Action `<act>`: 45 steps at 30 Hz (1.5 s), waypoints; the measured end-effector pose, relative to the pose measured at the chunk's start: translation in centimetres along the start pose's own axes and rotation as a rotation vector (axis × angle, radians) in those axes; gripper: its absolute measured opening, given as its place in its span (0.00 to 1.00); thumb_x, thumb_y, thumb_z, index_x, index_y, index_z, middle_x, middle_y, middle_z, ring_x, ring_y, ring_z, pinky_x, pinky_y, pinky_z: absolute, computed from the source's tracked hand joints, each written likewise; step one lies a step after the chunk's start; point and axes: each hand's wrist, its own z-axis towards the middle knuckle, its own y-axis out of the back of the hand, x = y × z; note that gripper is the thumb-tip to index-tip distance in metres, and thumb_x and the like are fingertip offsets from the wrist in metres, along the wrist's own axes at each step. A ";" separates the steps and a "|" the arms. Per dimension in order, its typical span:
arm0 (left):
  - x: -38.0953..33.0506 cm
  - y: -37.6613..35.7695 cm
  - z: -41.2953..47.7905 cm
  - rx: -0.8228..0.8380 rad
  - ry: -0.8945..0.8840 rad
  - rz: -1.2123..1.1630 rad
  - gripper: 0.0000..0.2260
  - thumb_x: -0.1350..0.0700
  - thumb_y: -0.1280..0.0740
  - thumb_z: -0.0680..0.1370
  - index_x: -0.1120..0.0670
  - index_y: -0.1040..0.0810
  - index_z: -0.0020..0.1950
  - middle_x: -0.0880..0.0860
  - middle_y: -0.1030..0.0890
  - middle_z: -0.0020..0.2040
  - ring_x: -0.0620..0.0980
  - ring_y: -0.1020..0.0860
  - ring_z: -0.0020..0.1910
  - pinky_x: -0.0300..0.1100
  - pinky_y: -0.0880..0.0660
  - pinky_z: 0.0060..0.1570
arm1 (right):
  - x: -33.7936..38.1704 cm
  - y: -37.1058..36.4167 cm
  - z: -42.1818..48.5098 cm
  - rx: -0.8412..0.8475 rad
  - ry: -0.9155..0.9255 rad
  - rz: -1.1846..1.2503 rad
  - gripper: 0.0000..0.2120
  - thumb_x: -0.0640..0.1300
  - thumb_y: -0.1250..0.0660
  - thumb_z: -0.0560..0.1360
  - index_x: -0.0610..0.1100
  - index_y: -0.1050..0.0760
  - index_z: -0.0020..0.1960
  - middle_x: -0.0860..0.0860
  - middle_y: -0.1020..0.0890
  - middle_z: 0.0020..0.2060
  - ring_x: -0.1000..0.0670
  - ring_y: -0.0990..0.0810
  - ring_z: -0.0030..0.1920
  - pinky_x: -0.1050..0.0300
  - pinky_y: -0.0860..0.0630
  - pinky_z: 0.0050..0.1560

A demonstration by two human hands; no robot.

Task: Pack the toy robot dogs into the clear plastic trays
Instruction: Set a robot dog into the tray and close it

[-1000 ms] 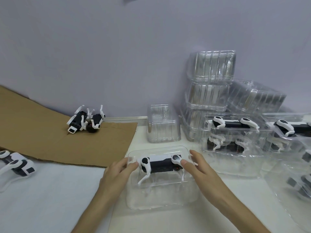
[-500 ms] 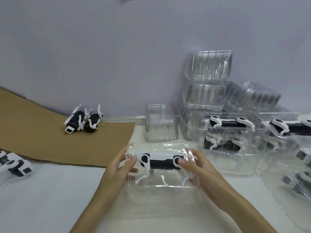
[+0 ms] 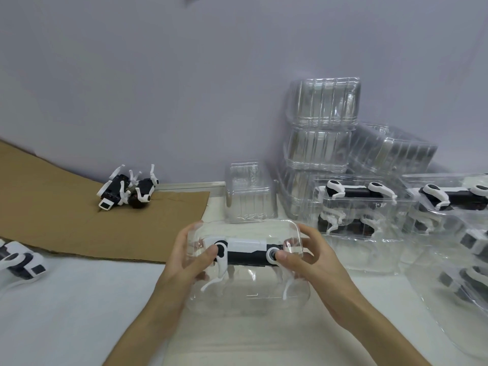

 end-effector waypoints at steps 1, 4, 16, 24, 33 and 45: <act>0.0 0.0 0.0 -0.006 -0.007 -0.013 0.30 0.36 0.25 0.61 0.34 0.25 0.63 0.41 0.17 0.53 0.42 0.20 0.43 0.43 0.26 0.50 | 0.0 0.0 0.0 -0.010 0.010 0.004 0.41 0.63 0.20 0.52 0.61 0.27 0.64 0.52 0.20 0.57 0.46 0.18 0.52 0.55 0.22 0.49; -0.2 0.0 0.0 -0.015 -0.019 -0.043 0.30 0.38 0.24 0.61 0.35 0.24 0.62 0.42 0.17 0.52 0.43 0.21 0.43 0.45 0.27 0.50 | -0.1 0.0 0.1 -0.040 0.029 0.000 0.42 0.64 0.20 0.51 0.62 0.27 0.64 0.54 0.21 0.55 0.53 0.20 0.45 0.57 0.26 0.48; -0.4 -0.1 -0.3 -0.045 -0.032 0.003 0.34 0.37 0.24 0.60 0.35 0.25 0.65 0.42 0.20 0.58 0.42 0.22 0.40 0.45 0.27 0.50 | -0.4 0.1 0.2 -0.057 0.053 -0.018 0.41 0.65 0.21 0.52 0.64 0.28 0.63 0.53 0.24 0.51 0.56 0.22 0.39 0.64 0.26 0.41; -0.3 0.2 0.0 -0.046 0.034 -0.170 0.33 0.53 0.17 0.63 0.44 0.23 0.66 0.58 0.20 0.62 0.50 0.22 0.45 0.47 0.27 0.46 | -0.4 0.0 -0.1 0.041 0.111 -0.026 0.41 0.58 0.17 0.52 0.67 0.27 0.63 0.51 0.26 0.56 0.55 0.22 0.40 0.47 0.20 0.55; -0.7 0.8 0.0 -0.114 -0.050 0.031 0.30 0.45 0.24 0.64 0.40 0.26 0.66 0.44 0.21 0.62 0.50 0.22 0.56 0.34 0.28 0.49 | -0.4 -0.3 -0.1 -0.036 0.067 -0.012 0.41 0.53 0.16 0.51 0.64 0.26 0.62 0.53 0.26 0.52 0.55 0.28 0.39 0.61 0.27 0.47; -1.2 0.3 -0.6 0.050 0.211 -0.071 0.32 0.47 0.19 0.66 0.44 0.25 0.68 0.56 0.19 0.49 0.50 0.20 0.40 0.48 0.26 0.50 | 0.4 -0.2 -0.4 0.061 -0.111 0.191 0.38 0.53 0.19 0.57 0.54 0.25 0.66 0.36 0.24 0.59 0.45 0.19 0.45 0.55 0.25 0.39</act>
